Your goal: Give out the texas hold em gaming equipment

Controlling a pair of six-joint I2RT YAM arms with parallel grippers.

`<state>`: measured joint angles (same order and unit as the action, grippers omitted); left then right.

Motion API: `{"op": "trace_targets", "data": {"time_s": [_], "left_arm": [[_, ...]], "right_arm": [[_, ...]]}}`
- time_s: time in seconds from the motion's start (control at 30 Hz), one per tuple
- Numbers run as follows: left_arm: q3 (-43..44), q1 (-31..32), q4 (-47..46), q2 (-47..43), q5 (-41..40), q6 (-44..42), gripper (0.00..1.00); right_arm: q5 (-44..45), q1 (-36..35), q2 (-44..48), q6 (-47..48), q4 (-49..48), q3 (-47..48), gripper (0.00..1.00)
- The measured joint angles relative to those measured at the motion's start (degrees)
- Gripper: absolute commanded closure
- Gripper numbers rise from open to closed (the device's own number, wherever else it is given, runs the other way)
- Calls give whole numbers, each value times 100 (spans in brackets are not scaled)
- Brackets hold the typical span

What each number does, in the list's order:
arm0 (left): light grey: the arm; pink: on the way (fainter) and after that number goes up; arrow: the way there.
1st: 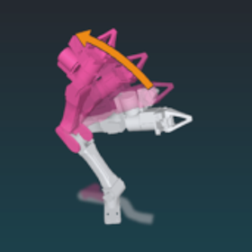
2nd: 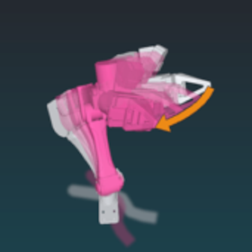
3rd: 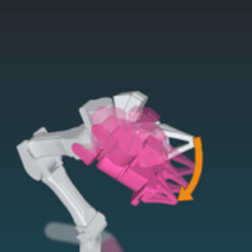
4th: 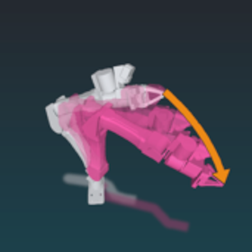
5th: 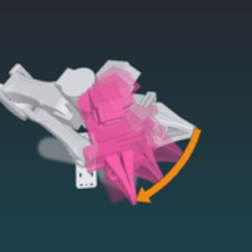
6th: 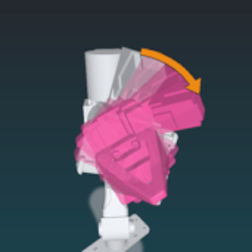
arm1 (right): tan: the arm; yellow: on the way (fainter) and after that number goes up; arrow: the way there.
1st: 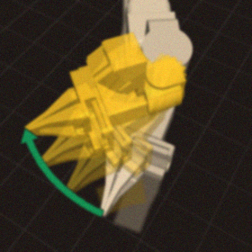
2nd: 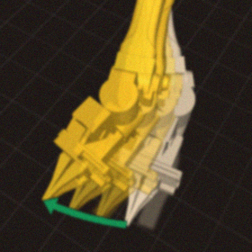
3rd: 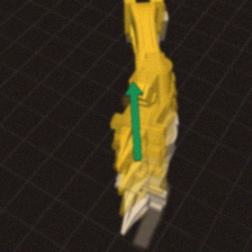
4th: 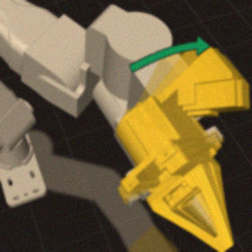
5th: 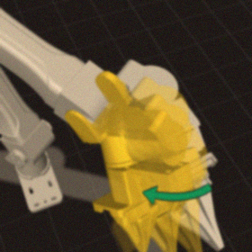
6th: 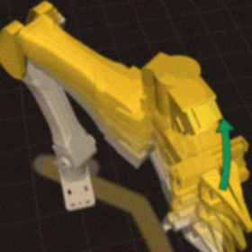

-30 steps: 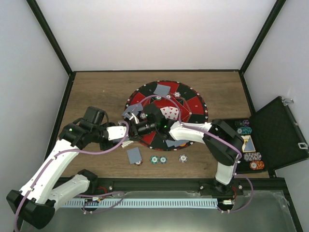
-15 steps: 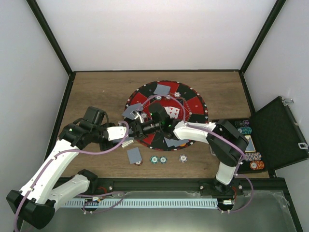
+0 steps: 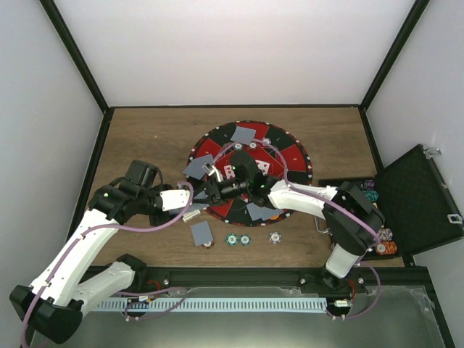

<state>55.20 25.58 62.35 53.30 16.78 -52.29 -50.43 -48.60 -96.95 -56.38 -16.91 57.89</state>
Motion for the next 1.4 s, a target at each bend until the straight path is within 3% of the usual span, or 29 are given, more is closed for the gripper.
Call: {"op": "trace_targets", "data": {"time_s": [0.23,0.5,0.87,1.03,1.2,1.4], "left_arm": [[0,0,-2,0,-7,0,95],[0,0,-4,0,-2,0,95],[0,0,-13,-2,2,-2,95],[0,0,-11,-7,0,-2,95],[0,0,-11,-17,2,-2,95],[0,0,-11,-28,2,-2,95]], "right_arm": [[55,105,304,66,227,-72,92],[79,267,588,144,417,-199,99],[94,787,977,192,678,-595,99],[-24,1384,1139,328,868,-752,99],[0,2503,1069,951,1462,-678,99],[573,3464,35,1888,2479,197,99]]}}
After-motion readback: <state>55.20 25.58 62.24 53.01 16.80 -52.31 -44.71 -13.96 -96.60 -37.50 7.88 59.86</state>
